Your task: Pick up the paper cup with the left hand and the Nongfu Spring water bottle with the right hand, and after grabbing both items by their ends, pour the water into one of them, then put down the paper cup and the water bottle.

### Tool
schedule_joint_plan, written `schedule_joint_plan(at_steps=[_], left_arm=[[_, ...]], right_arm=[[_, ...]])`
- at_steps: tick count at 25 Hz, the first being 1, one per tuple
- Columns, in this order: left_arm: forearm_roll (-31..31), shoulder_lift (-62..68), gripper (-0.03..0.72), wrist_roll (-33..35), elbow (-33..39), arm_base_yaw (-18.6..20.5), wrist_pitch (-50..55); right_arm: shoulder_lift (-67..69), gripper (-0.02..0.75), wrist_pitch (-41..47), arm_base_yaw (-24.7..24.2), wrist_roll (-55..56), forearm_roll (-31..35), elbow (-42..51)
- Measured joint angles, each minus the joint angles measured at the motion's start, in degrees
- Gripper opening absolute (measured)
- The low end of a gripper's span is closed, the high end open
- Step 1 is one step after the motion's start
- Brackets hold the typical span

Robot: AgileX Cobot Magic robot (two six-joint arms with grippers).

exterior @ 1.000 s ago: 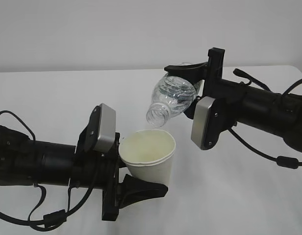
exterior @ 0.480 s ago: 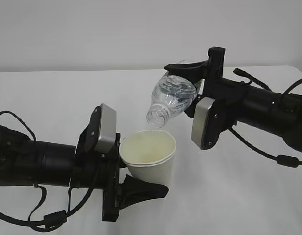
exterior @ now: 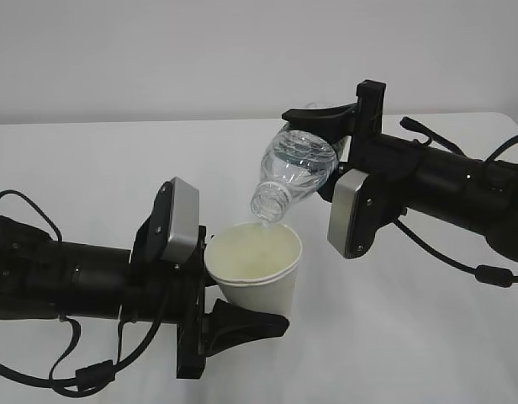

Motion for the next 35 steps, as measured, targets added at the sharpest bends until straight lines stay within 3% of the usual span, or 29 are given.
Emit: schedule_joint_plan(at_steps=[35], left_arm=[[-1.6, 0.0, 0.436, 1.4, 0.0, 0.0, 0.0]], right_arm=[[0.0, 0.411, -1.3, 0.0, -0.8, 0.2, 0.0]])
